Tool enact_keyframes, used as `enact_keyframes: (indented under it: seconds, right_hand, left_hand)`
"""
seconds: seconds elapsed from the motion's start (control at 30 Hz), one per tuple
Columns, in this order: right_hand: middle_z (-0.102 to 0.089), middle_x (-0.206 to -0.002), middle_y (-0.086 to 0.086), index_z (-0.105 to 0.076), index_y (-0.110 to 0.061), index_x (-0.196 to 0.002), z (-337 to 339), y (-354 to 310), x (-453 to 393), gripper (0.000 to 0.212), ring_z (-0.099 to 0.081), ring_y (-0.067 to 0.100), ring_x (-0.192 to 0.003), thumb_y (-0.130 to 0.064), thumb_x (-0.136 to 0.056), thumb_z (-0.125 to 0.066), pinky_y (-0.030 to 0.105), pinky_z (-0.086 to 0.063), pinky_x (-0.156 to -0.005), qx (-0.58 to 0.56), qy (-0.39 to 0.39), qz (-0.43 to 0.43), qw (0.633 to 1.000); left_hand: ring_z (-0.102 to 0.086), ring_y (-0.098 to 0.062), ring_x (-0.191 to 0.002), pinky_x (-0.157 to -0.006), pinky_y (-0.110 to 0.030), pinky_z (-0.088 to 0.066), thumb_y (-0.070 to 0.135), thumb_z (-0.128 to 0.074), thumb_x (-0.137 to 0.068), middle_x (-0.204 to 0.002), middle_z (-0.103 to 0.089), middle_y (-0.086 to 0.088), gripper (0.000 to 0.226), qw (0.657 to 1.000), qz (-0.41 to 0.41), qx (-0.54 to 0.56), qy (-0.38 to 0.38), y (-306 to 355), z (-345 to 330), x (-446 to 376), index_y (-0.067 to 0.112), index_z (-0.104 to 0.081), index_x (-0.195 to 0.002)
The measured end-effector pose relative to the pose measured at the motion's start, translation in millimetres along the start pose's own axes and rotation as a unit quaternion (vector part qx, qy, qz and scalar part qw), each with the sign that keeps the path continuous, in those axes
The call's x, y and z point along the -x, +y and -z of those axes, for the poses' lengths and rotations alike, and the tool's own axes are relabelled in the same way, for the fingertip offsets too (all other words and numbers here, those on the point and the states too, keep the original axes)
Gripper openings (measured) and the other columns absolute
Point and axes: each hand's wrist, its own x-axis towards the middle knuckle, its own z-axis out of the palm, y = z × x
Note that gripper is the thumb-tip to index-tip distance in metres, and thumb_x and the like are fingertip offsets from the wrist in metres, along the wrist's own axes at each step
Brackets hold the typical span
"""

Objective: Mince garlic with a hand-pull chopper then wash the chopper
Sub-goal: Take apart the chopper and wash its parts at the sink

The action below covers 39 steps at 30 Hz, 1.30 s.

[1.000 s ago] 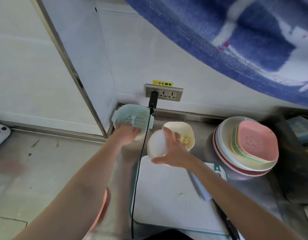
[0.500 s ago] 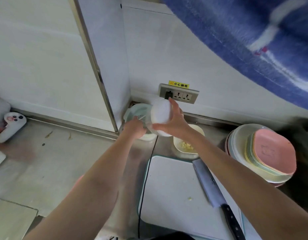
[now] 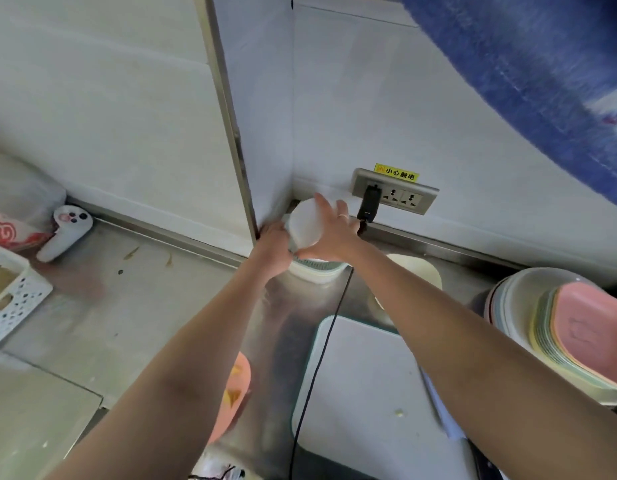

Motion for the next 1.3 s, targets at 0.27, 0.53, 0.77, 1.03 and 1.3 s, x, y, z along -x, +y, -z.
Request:
enact_keyframes:
  seconds: [0.27, 0.53, 0.77, 1.03, 1.3]
  right_hand:
    - [0.026, -0.156, 0.001, 0.016, -0.042, -0.147, -33.9, 15.3, -6.8, 0.098, 0.025, 0.045, -0.138, -0.067, -0.081, -0.053, 0.055, -0.003, -0.115, 0.097, -0.059, 0.005, 0.994]
    - [0.015, -0.158, 0.014, 0.012, -0.019, -0.151, -49.9, 16.0, 5.1, 0.076, 0.013, 0.029, -0.146, -0.042, -0.1, -0.039, 0.043, -0.002, -0.119, 0.112, 0.042, 0.059, 0.991]
    - [0.016, -0.158, 0.011, 0.009, -0.005, -0.15, -52.9, 23.5, 10.7, 0.072, 0.015, 0.023, -0.146, -0.031, -0.101, -0.036, 0.036, 0.005, -0.118, 0.126, 0.052, 0.09, 0.987]
    - [0.001, -0.16, 0.011, 0.0, -0.007, -0.152, -45.3, 28.6, 24.7, 0.067, 0.001, 0.021, -0.148, -0.024, -0.1, -0.04, 0.033, -0.002, -0.118, 0.121, 0.02, 0.145, 0.982]
    - [-0.062, -0.104, 0.015, -0.052, -0.009, -0.109, -34.4, 130.4, 97.8, 0.022, -0.057, 0.036, -0.095, -0.009, -0.09, -0.041, 0.04, -0.04, -0.079, 0.047, 0.253, -0.005, 0.966]
  left_hand:
    - [-0.053, -0.03, -0.114, -0.094, -0.031, -0.043, -0.002, -0.049, -0.077, -0.124, -0.059, -0.011, 0.041, 0.997, 0.001, 0.073, 0.023, -1.6, -5.6, -4.8, 0.001, -0.065, -0.115]
    - [-0.056, -0.029, -0.094, -0.073, -0.029, -0.036, 0.008, -0.054, -0.075, -0.086, -0.055, -0.002, 0.01, 0.998, 0.011, 0.063, 0.003, 5.2, 0.0, -4.6, 0.013, -0.056, -0.084]
    - [-0.041, -0.035, -0.12, -0.092, -0.037, -0.034, 0.011, -0.058, -0.082, -0.126, -0.052, -0.008, 0.05, 0.999, 0.018, 0.035, 0.016, 11.0, -3.8, 5.0, 0.012, -0.039, -0.128]
    - [0.001, -0.039, -0.144, -0.115, -0.047, -0.015, 0.025, -0.045, -0.095, -0.159, -0.014, -0.007, 0.078, 0.994, 0.02, -0.074, -0.08, 17.8, 4.9, 12.8, 0.022, 0.008, -0.153]
    - [-0.056, -0.036, -0.102, -0.081, -0.045, -0.051, 0.011, -0.053, -0.077, -0.109, -0.059, -0.014, 0.031, 0.956, -0.211, -0.025, 0.203, 42.7, -18.4, 52.4, 0.006, -0.061, -0.106]
